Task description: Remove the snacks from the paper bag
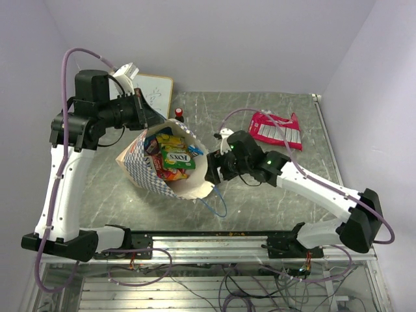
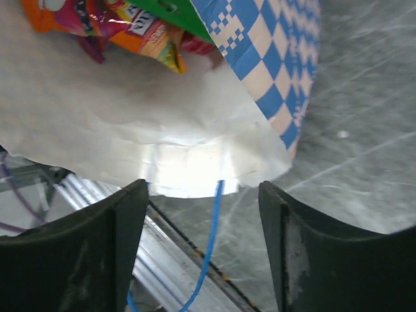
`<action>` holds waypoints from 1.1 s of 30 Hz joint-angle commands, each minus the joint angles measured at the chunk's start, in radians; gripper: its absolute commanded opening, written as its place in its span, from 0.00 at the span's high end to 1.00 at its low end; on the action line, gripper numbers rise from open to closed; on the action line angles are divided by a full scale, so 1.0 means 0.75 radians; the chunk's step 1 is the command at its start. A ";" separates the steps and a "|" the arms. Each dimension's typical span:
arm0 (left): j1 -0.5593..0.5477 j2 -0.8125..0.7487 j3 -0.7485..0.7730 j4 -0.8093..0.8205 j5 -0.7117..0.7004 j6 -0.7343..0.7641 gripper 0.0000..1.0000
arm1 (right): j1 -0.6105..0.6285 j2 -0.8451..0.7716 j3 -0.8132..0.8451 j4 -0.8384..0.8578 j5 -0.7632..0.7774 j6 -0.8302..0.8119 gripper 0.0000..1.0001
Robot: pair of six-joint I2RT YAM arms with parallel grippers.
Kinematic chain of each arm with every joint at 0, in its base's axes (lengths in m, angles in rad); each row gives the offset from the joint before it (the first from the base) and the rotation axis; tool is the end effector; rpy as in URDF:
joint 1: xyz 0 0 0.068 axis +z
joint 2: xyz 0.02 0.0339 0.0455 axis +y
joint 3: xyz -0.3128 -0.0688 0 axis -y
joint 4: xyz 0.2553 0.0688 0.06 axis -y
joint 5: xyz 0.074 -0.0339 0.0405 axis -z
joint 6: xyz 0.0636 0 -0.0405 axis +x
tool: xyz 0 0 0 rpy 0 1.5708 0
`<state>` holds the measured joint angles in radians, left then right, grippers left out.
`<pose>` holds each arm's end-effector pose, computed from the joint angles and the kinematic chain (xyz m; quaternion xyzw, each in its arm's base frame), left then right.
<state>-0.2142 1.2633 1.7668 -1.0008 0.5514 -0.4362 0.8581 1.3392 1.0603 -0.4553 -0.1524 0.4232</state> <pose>0.2202 -0.0820 0.5262 0.0467 0.8373 -0.3789 0.3915 0.1965 0.2422 0.3136 -0.2268 0.8830 0.2979 0.2831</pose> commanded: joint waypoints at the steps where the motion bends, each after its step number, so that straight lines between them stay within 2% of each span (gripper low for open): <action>1: -0.007 -0.033 0.036 -0.056 -0.027 0.082 0.93 | -0.010 -0.098 0.087 -0.116 0.233 -0.163 0.26; 4: -0.007 -0.076 -0.017 0.014 -0.017 0.061 0.93 | -0.011 -0.145 0.106 -0.146 0.300 -0.221 0.18; 11: -0.007 -0.160 -0.122 0.080 0.000 0.083 0.93 | -0.010 -0.194 0.161 -0.140 0.297 -0.329 0.17; 18: -0.007 -0.340 -0.493 0.407 0.097 -0.165 0.93 | 0.008 -0.275 0.031 0.215 0.112 -0.449 0.21; 24: -0.007 -0.380 -0.533 0.502 0.121 -0.233 0.93 | 0.069 -0.223 -0.040 0.500 -0.007 -0.624 0.26; 28: -0.007 -0.376 -0.509 0.504 0.127 -0.234 0.93 | 0.167 -0.156 -0.070 0.619 -0.076 -0.937 0.28; 33: -0.007 -0.390 -0.521 0.531 0.118 -0.242 0.93 | 0.244 0.026 -0.087 0.604 0.001 -1.289 0.27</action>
<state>-0.2142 0.9985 1.3544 -0.6765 0.6022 -0.5983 1.0107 1.2633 1.0054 -0.0490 -0.1520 -0.2626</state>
